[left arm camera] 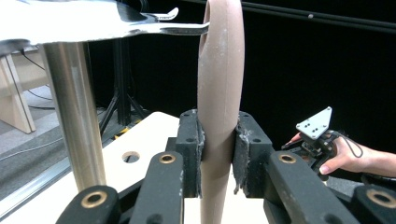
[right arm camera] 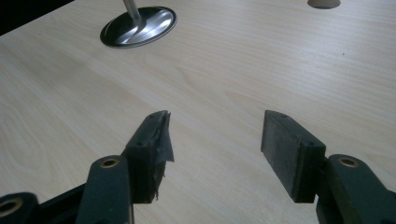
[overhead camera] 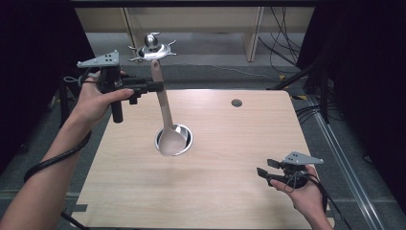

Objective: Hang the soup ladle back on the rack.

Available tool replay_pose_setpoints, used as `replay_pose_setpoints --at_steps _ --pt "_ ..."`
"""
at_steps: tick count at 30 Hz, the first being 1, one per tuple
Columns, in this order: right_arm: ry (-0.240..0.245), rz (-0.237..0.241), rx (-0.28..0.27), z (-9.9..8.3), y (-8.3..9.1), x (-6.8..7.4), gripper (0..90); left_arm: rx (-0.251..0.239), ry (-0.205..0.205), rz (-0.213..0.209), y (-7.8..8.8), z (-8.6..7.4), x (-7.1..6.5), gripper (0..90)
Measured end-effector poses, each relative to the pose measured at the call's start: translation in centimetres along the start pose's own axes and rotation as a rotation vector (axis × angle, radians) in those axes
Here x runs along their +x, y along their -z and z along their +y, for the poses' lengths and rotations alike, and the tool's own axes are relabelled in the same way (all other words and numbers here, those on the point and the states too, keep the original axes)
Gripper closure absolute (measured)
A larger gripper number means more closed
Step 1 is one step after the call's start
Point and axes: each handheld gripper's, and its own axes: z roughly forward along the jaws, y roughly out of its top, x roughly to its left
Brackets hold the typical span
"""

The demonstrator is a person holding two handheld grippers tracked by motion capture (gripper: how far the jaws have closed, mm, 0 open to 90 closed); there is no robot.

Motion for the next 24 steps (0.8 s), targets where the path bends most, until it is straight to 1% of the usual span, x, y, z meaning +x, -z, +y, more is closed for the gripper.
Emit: replay_pose_setpoints --at_steps 1,3,5,7,8,9,12,13,15,18,19,24 --pt "0.0 0.0 -0.001 0.0 0.0 0.0 42.4 -0.005 0.004 -0.002 0.0 -0.1 0.0 73.5" --pt "0.037 -0.008 -0.01 0.0 0.0 -0.3 42.4 -0.019 0.019 -0.006 0.1 -0.2 0.1 73.5" --pt "0.038 -0.006 -0.004 0.0 0.0 -0.3 42.4 -0.022 0.023 -0.008 0.1 -0.3 0.2 73.5" --pt "0.036 -0.006 0.0 0.0 0.0 -0.3 42.4 -0.04 0.047 -0.006 0.1 -0.5 0.4 73.3" --pt "0.036 -0.006 0.0 0.0 0.0 -0.3 42.4 -0.04 0.047 -0.006 0.1 -0.5 0.4 73.2" --pt "0.037 -0.003 -0.002 0.0 0.0 -0.2 42.4 -0.048 0.058 -0.003 0.2 -0.6 0.5 73.0" --pt "0.034 -0.004 -0.008 0.0 -0.1 -0.2 42.4 -0.056 0.065 0.003 0.2 -0.8 0.5 72.5" --pt "0.034 -0.005 -0.007 0.0 -0.1 -0.2 42.4 -0.065 0.082 0.008 0.2 -0.8 0.6 71.6" --pt "0.038 -0.004 -0.009 -0.1 -0.1 -0.2 42.4 -0.066 0.085 0.014 0.2 -0.9 0.7 71.1" --pt "0.033 -0.001 0.0 -0.1 -0.1 -0.2 42.4 -0.068 0.099 0.036 0.2 -1.0 0.9 69.8" --pt "0.034 0.001 -0.005 -0.1 -0.1 -0.2 42.3 -0.071 0.109 0.04 0.2 -1.1 0.9 69.5" --pt "0.032 0.0 -0.001 -0.1 0.0 -0.2 42.3 -0.074 0.121 0.047 0.2 -1.1 0.9 69.1"
